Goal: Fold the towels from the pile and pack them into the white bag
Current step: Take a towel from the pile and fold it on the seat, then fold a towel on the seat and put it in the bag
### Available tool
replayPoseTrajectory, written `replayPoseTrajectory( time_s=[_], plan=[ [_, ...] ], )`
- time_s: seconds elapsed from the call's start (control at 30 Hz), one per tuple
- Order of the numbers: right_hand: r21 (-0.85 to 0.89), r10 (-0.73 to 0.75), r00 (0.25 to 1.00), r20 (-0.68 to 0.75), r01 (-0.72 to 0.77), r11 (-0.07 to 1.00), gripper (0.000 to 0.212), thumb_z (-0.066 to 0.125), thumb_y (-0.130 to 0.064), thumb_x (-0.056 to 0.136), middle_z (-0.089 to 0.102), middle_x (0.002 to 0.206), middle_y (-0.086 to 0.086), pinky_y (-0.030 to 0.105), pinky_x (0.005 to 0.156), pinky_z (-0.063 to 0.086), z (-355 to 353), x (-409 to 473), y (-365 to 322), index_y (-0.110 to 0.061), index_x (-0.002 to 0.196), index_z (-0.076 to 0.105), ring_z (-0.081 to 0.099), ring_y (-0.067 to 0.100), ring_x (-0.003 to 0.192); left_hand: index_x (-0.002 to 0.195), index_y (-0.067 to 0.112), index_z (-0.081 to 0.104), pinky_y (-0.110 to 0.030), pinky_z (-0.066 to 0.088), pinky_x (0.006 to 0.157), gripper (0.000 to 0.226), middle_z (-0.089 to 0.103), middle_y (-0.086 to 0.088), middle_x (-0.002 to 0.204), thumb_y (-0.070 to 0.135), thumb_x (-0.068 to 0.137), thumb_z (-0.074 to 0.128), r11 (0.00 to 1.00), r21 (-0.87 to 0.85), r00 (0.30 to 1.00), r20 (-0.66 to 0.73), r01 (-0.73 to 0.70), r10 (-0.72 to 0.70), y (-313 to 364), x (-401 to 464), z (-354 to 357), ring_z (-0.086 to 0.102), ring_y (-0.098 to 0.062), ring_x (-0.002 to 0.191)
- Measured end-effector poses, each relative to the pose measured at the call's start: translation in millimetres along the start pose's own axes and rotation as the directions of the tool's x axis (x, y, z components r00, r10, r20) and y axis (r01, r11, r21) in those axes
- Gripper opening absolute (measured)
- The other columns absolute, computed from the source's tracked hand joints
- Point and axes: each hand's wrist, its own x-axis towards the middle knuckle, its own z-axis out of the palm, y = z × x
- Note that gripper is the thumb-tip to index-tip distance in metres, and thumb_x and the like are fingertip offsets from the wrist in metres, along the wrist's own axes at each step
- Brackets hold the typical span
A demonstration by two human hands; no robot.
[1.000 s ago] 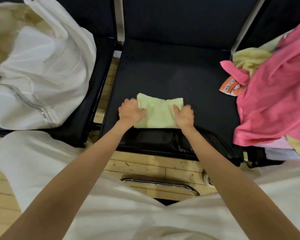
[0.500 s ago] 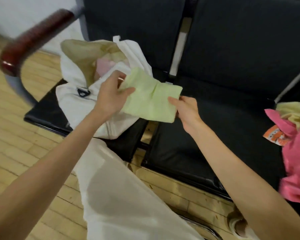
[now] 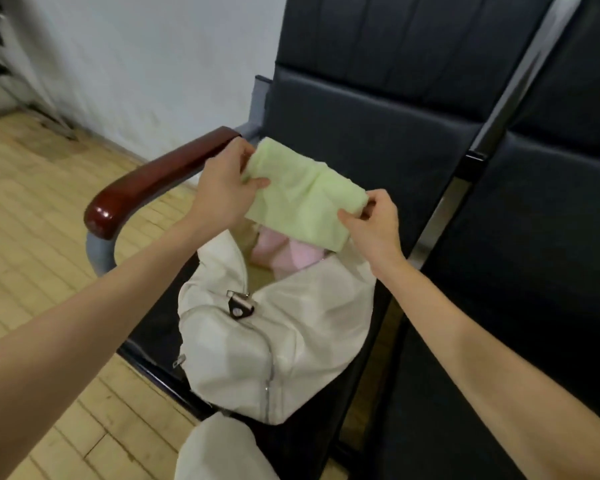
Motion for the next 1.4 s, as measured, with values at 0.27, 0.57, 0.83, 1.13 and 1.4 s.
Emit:
replayPoseTrajectory(
  time_s=[0.27, 0.57, 0.83, 1.13, 1.4],
  plan=[
    [-0.484, 0.294, 0.928, 0.227, -0.154, 0.861, 0.009, 0.060, -0.009, 0.083, 0.051, 0.078, 0.002, 0.030, 0.067, 0.042, 65.7, 62.2, 38.9, -0.005, 0.087, 0.052, 0.056, 0.022, 0.084, 0.107, 0.002, 0.054, -0.039, 0.044, 0.079, 0.028, 0.061, -0.016, 0.108, 0.019, 0.087, 0.064, 0.929, 0.367, 0.963, 0.262, -0.046, -0.056, -57.5, 42.3, 66.6, 0.057, -0.035, 0.101],
    [-0.787, 0.518, 0.764, 0.385, -0.021, 0.616, 0.068, 0.070, -0.022, 0.080, 0.046, 0.136, 0.006, 0.039, 0.100, 0.045, 83.6, 64.8, 72.1, -0.018, 0.140, 0.039, 0.050, 0.029, 0.121, 0.115, 0.000, 0.058, -0.029, 0.041, 0.074, 0.035, 0.062, -0.016, 0.115, 0.014, 0.084, 0.065, 0.877, 0.480, 0.825, 0.487, 0.024, -0.289, -101.6, 32.1, 110.0, 0.059, -0.032, 0.106],
    [-0.855, 0.590, 0.716, 0.373, 0.019, 0.518, 0.042, 0.055, -0.021, 0.095, 0.049, 0.132, 0.010, 0.028, 0.088, 0.041, 86.6, 55.9, 76.9, -0.002, 0.130, 0.044, 0.049, 0.026, 0.122, 0.125, -0.001, 0.053, -0.033, 0.047, 0.083, 0.036, 0.061, -0.018, 0.121, 0.006, 0.090, 0.053, 0.815, 0.580, 0.799, 0.486, 0.008, -0.354, -103.2, 14.8, 114.9, 0.060, -0.033, 0.109],
    [-0.670, 0.246, 0.903, 0.353, 0.061, 0.740, 0.028, 0.053, -0.010, 0.088, 0.039, 0.068, -0.002, 0.026, 0.055, 0.034, 33.1, 44.3, 28.3, -0.016, 0.065, 0.037, 0.047, 0.020, 0.072, 0.112, -0.001, 0.061, -0.037, 0.046, 0.086, 0.028, 0.065, -0.018, 0.110, 0.011, 0.089, 0.053, 0.869, 0.495, 0.877, 0.411, 0.014, -0.248, -48.5, 16.2, 82.8, 0.060, -0.034, 0.104],
    [-0.712, 0.154, 0.955, 0.254, 0.077, 0.698, 0.033, 0.058, -0.011, 0.087, 0.052, 0.105, 0.013, 0.035, 0.069, 0.045, -97.5, -5.5, 17.3, -0.004, 0.117, 0.045, 0.055, 0.030, 0.097, 0.127, 0.002, 0.048, -0.037, 0.045, 0.084, 0.043, 0.058, -0.019, 0.119, 0.011, 0.086, 0.054, 0.863, 0.480, 0.878, 0.469, -0.159, -0.099, 43.3, -28.0, 83.8, 0.055, -0.034, 0.107]
  ],
)
